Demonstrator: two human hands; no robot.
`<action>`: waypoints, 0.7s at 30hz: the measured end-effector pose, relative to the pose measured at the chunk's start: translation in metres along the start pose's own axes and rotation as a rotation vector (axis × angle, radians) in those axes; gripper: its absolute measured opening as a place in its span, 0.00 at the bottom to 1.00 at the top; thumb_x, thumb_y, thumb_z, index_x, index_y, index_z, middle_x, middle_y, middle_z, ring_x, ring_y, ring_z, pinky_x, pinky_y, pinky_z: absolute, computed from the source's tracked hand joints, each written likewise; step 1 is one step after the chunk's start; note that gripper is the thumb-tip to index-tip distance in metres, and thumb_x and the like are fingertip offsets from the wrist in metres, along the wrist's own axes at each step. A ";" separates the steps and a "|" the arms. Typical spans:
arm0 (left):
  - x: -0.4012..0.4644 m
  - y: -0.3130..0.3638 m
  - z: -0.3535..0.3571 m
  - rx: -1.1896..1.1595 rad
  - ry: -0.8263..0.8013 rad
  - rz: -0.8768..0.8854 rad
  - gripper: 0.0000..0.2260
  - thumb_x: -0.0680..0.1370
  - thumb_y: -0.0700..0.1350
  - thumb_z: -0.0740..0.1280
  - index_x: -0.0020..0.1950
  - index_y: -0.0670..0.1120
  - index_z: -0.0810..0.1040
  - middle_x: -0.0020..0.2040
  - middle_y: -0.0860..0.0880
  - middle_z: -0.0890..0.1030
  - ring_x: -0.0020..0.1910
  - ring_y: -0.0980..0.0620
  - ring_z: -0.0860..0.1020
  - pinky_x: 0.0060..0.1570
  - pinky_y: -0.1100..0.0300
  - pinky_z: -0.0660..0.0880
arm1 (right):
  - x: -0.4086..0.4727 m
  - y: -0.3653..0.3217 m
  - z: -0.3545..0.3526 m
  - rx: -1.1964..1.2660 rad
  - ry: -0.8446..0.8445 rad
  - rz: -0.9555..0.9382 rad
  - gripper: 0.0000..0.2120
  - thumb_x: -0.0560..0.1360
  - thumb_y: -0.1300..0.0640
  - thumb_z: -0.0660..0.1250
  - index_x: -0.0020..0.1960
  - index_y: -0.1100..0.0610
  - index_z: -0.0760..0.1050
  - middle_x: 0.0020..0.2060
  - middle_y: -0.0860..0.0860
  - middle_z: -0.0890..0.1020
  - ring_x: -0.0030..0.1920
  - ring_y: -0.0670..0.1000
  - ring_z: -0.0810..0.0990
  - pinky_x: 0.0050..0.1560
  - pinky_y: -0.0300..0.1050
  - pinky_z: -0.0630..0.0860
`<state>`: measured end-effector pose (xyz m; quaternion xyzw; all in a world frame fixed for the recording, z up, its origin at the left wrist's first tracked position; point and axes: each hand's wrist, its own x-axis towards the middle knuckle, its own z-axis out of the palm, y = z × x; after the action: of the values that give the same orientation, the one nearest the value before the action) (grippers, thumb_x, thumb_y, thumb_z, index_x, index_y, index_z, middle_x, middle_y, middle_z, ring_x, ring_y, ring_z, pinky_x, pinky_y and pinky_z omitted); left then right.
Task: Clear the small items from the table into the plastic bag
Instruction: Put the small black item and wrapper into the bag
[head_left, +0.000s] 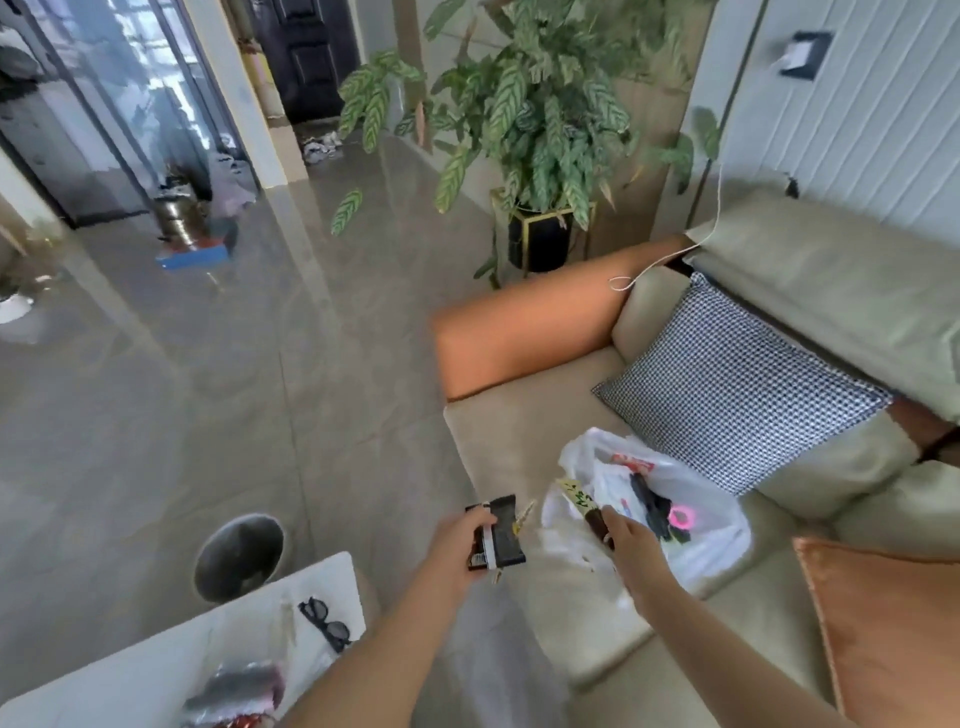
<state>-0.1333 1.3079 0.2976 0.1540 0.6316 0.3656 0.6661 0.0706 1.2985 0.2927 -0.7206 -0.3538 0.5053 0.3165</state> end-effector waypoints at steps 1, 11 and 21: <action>0.008 0.005 0.009 0.027 -0.011 -0.006 0.01 0.74 0.37 0.66 0.44 0.42 0.76 0.38 0.42 0.79 0.37 0.45 0.77 0.41 0.56 0.74 | 0.003 0.001 -0.005 -0.001 0.035 -0.002 0.17 0.81 0.52 0.55 0.38 0.59 0.73 0.32 0.54 0.71 0.36 0.53 0.69 0.35 0.43 0.64; 0.070 0.016 0.113 0.191 -0.152 -0.033 0.06 0.73 0.37 0.68 0.49 0.43 0.77 0.38 0.44 0.79 0.35 0.47 0.78 0.35 0.60 0.73 | 0.069 0.026 -0.065 0.077 0.228 0.171 0.15 0.78 0.52 0.62 0.47 0.65 0.79 0.39 0.57 0.78 0.39 0.54 0.75 0.42 0.44 0.70; 0.168 -0.013 0.215 0.265 -0.042 -0.171 0.06 0.73 0.36 0.69 0.48 0.43 0.75 0.46 0.42 0.81 0.48 0.42 0.80 0.51 0.50 0.77 | 0.200 0.058 -0.102 0.047 0.143 0.359 0.13 0.77 0.60 0.63 0.35 0.61 0.73 0.26 0.52 0.71 0.28 0.50 0.66 0.31 0.40 0.62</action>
<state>0.0646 1.4690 0.2001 0.1940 0.6710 0.2176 0.6817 0.2264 1.4228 0.1737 -0.7985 -0.1843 0.5094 0.2625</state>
